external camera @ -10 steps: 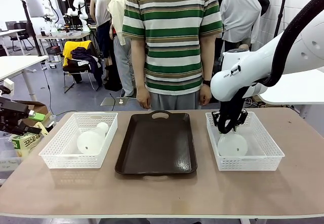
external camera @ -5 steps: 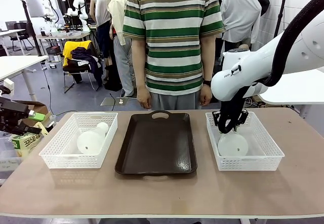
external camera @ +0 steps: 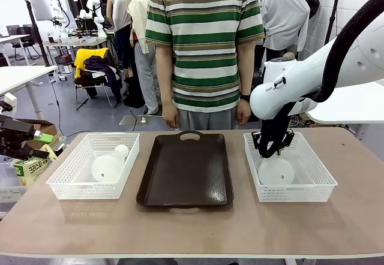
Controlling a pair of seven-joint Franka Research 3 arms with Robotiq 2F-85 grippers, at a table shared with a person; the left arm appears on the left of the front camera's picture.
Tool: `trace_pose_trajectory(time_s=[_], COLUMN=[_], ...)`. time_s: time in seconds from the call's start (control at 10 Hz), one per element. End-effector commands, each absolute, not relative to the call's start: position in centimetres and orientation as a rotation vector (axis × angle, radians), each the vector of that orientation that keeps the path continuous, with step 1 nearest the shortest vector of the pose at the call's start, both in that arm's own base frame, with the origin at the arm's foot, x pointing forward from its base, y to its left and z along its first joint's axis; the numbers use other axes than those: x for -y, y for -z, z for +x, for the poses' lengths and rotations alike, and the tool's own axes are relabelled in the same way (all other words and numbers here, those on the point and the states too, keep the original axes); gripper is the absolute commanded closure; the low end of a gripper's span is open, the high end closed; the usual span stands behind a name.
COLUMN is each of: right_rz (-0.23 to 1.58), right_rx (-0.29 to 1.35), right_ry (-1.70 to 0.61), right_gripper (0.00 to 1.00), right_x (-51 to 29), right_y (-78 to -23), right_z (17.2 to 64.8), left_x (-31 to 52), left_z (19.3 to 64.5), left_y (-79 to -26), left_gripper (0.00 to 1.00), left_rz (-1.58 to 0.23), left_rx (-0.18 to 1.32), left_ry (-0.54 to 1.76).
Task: Prepare the laboratory tools.
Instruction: While moving the picked Big flask to the Handle tray indicated by the person, stop as directed by the person.
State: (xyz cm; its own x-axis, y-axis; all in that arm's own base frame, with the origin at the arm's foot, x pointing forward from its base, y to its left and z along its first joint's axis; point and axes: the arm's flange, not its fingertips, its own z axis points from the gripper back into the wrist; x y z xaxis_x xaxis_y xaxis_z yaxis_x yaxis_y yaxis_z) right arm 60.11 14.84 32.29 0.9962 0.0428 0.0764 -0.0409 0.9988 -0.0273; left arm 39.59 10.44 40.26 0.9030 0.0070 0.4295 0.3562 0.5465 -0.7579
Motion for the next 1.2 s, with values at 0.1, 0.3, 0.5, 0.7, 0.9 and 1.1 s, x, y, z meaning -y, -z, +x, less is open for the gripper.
trace_pose_trajectory(time_s=[0.1, 0.3, 0.5, 0.7, 0.9, 1.1], right_rz=[-0.026, -0.026, -0.026, -0.026, -0.026, -0.026], right_rx=[0.076, 0.076, 0.076, 0.076, 0.076, 0.076], right_ry=[-0.043, -0.043, -0.043, -0.043, -0.043, -0.043], right_gripper=[1.0, 1.0, 1.0, 1.0, 1.0, 1.0], right_x=[-14.9, -14.9, -14.9, -14.9, -14.9, -14.9], right_y=[-32.2, -32.2, -32.2, -32.2, -32.2, -32.2], right_z=[60.09, 60.09, 60.09, 60.09, 60.09, 60.09], left_x=[-10.49, -10.49, -10.49, -10.49, -10.49, -10.49], left_z=[39.52, 39.52, 39.52, 39.52, 39.52, 39.52], left_y=[-40.33, -40.33, -40.33, -40.33, -40.33, -40.33], left_gripper=[0.0, 0.0, 0.0, 0.0, 0.0, 0.0], left_rz=[-0.983, -0.983, -0.983, -0.983, -0.983, -0.983], left_rx=[0.418, 0.418, 0.418, 0.418, 0.418, 0.418], left_ry=[0.215, 0.215, 0.215, 0.215, 0.215, 0.215])
